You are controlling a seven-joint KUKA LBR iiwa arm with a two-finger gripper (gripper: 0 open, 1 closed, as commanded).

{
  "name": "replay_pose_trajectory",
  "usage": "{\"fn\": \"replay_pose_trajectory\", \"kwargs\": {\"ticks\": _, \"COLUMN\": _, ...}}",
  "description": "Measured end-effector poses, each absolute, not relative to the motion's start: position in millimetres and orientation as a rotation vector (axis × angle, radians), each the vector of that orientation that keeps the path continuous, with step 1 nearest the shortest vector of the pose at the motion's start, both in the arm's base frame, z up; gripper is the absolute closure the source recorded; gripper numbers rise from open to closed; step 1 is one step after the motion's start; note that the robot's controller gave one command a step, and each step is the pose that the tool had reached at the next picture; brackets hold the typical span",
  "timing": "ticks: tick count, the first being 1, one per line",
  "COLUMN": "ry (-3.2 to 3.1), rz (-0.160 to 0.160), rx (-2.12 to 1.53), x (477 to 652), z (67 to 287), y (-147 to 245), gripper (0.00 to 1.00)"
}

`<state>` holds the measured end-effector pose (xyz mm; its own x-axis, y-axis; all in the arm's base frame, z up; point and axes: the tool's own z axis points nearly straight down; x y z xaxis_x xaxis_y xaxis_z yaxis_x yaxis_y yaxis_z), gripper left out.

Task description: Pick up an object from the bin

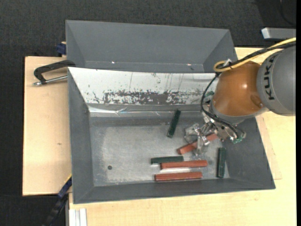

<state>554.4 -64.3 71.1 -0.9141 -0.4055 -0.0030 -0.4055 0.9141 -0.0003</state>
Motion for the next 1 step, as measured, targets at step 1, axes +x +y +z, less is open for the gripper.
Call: {"fn": "replay_pose_trajectory", "kwargs": {"ticks": 1, "ry": 3.062, "rz": -0.002, "rx": -0.667, "x": 555.1, "z": 220.2, "y": -71.3, "gripper": 1.00}}
